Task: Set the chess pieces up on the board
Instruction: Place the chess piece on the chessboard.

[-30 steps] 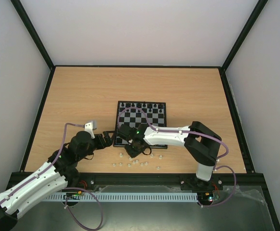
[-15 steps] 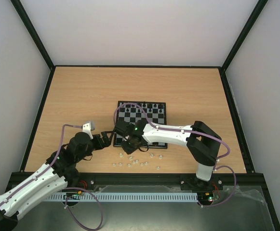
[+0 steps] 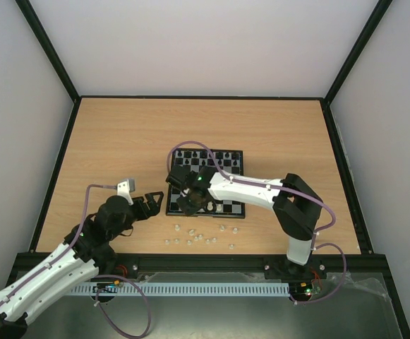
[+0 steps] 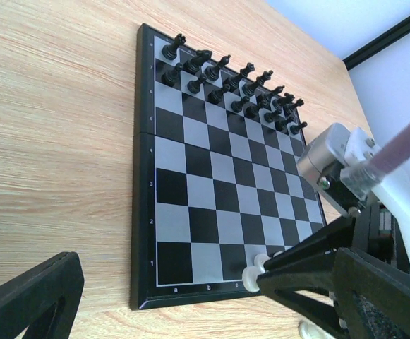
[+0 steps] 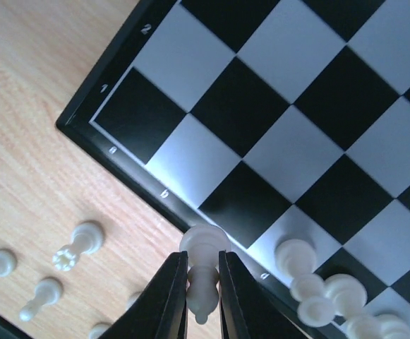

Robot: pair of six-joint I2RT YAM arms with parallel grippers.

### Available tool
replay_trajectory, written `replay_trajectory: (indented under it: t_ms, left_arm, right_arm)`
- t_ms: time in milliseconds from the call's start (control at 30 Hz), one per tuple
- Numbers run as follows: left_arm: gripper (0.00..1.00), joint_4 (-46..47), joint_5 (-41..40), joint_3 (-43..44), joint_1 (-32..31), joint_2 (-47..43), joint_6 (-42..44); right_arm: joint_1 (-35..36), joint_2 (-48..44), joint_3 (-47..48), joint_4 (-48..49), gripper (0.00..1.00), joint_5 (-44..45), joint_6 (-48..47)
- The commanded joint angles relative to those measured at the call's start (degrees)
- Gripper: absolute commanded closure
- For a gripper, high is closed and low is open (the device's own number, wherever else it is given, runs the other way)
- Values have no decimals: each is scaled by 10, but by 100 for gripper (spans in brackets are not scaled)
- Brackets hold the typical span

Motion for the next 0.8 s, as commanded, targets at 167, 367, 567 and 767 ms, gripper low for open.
replay_trajectory:
  t_ms: [167, 367, 567, 767]
  left_arm:
    - [1, -12, -12, -1, 4, -13, 6]
    - [0, -12, -11, -2, 4, -13, 7]
    - [1, -10, -11, -4, 4, -14, 6]
    - [1, -13, -14, -4, 4, -18, 6]
  right_arm:
    - [-31, 29, 21, -34, 87, 1, -21]
    - [-37, 41, 25, -35, 87, -1, -24]
    - [-38, 50, 29, -38, 86, -2, -27]
    - [-38, 57, 33, -40, 86, -8, -29]
